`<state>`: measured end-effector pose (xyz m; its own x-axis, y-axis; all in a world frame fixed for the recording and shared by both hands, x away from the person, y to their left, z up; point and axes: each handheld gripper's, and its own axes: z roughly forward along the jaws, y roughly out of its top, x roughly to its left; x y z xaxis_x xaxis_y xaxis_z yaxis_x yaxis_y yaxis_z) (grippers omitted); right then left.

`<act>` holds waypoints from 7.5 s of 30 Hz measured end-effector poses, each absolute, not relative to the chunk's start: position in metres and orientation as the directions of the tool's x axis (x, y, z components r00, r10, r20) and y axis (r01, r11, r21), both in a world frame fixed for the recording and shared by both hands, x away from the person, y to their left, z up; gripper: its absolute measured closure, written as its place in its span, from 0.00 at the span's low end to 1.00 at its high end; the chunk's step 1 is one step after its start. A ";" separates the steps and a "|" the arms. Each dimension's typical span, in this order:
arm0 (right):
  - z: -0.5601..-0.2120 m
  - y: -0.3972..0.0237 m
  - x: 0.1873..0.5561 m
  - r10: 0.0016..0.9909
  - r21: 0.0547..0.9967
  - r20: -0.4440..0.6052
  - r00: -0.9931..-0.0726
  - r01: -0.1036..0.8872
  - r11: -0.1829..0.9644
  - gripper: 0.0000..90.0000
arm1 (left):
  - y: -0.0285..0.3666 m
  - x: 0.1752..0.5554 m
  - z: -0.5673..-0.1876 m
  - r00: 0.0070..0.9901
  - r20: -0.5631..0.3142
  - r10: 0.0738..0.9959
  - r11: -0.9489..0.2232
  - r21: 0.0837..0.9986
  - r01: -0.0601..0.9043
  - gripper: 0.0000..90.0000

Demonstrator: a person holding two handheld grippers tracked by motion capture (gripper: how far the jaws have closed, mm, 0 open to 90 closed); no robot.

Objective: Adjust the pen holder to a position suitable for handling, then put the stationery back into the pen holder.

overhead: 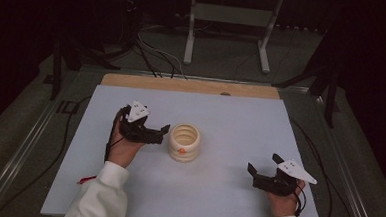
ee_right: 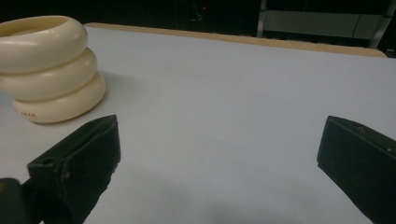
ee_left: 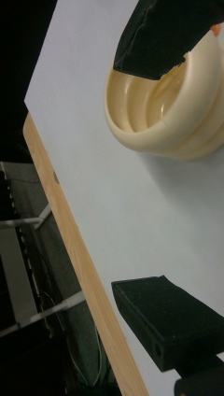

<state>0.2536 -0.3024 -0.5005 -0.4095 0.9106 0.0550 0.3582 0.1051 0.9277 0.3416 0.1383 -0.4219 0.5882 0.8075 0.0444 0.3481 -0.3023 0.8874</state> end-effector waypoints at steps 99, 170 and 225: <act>-0.502 -0.299 0.252 0.904 0.935 0.049 -0.425 0.337 0.108 0.00 | 0.233 0.278 -0.507 0.748 -0.006 0.663 -0.626 0.542 0.560 0.58; -0.503 -0.299 0.253 0.906 0.933 0.048 -0.421 0.344 0.110 0.00 | 0.197 0.314 -0.411 0.710 -0.023 0.704 -0.402 0.811 0.426 0.90; -0.503 -0.300 0.255 0.905 0.933 0.045 -0.423 0.342 0.113 0.00 | 0.151 0.350 -0.366 0.750 -0.043 0.660 -0.319 0.888 0.332 0.90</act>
